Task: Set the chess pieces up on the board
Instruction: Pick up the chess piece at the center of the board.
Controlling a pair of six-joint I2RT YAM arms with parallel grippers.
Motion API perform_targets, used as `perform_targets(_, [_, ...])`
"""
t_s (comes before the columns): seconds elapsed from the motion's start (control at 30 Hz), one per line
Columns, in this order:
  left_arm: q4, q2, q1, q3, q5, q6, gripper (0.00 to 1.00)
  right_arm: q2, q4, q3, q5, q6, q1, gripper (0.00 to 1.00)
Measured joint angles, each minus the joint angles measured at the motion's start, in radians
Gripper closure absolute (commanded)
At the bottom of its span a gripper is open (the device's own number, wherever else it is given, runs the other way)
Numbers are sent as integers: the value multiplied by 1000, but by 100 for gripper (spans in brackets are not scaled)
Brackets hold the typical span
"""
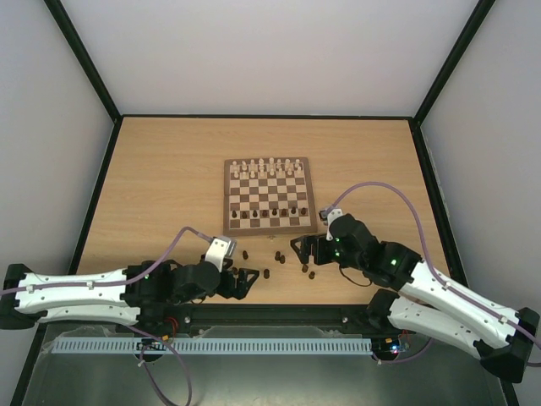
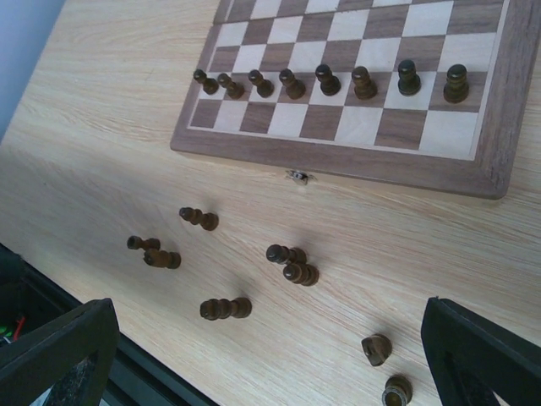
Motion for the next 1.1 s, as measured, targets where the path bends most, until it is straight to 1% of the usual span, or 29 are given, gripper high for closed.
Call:
perform_targets(0.2, [-34, -40, -46, 0, -51, -28, 1, 46, 0, -1, 5, 2, 0, 1])
perform_targets(0.57, [-53, -61, -48, 53, -152, -35, 1, 9, 2, -12, 4, 6, 0, 1])
perform_targets(0.7, [-53, -52, -49, 55, -207, -38, 1, -13, 3, -23, 21, 13, 0, 1])
perform_targets(0.87, [-55, -3, -48, 80, -288, -38, 1, -36, 15, -43, 64, 27, 0, 1])
perform_targets(1.0, [-49, 38, -18, 107, -332, -20, 1, -28, 47, -68, 106, 27, 0, 1])
perform_targets(1.1, [-31, 66, 36, 121, -344, -3, 1, -13, 73, -82, 133, 18, 0, 1])
